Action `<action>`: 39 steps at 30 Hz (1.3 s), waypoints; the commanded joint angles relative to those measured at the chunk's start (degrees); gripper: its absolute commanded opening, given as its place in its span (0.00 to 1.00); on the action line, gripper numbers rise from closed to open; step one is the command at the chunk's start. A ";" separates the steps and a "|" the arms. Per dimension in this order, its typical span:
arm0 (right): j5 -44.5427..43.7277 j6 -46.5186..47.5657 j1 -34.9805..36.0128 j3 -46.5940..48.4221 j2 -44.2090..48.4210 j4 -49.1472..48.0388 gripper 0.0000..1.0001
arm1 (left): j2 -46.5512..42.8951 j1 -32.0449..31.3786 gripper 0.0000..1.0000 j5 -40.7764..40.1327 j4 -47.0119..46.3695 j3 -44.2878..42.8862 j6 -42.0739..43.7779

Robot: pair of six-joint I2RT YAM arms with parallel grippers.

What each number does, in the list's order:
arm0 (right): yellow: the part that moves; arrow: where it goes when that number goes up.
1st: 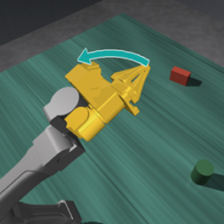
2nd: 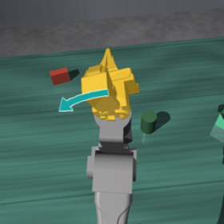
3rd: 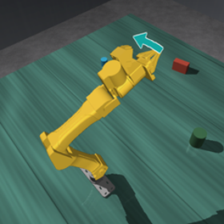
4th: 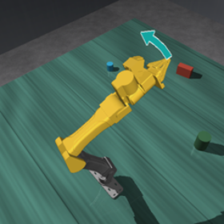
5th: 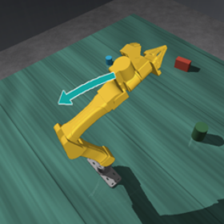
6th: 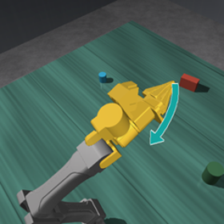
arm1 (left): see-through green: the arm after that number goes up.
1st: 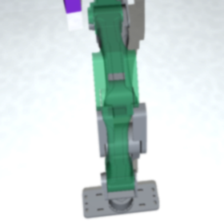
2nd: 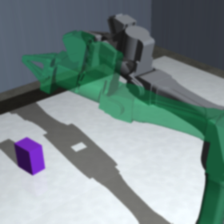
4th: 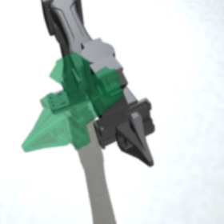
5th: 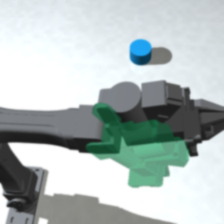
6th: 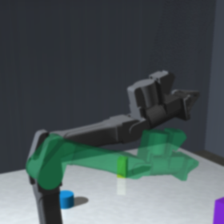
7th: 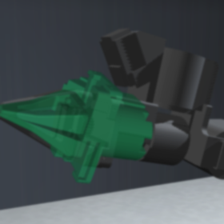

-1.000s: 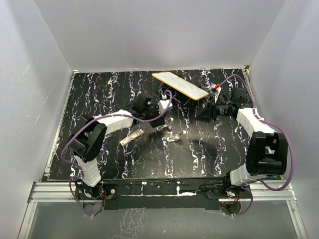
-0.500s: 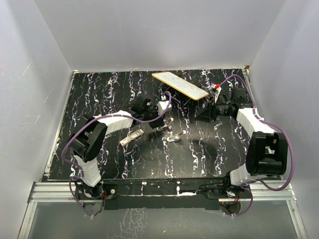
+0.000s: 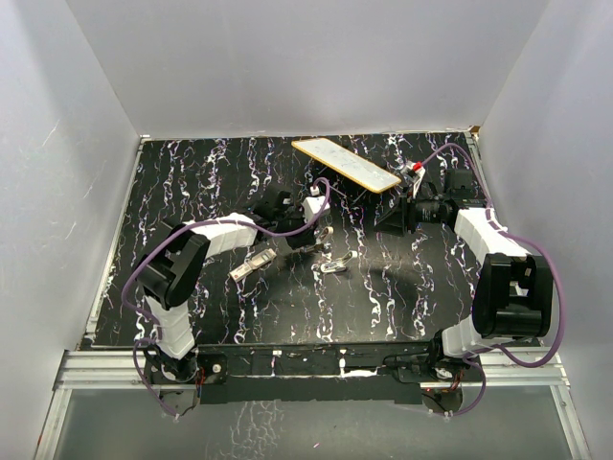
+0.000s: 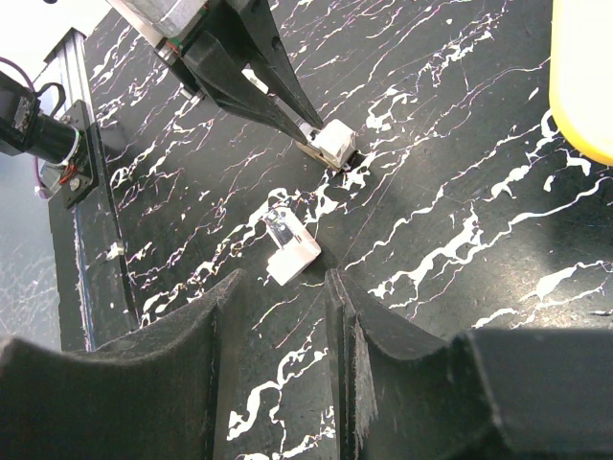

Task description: Load the staples into the stapler

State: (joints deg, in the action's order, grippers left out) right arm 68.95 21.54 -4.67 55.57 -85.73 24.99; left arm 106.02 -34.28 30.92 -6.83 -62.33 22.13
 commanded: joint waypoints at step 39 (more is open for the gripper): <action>1.78 0.61 -0.81 -0.25 1.01 -2.47 0.41 | -1.24 1.54 0.03 3.69 2.60 -3.62 1.43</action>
State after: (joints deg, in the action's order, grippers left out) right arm 69.14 21.54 -5.04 55.33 -85.73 24.99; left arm 106.65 -33.36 32.12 -5.08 -63.61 23.20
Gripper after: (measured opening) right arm 0.404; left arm 0.137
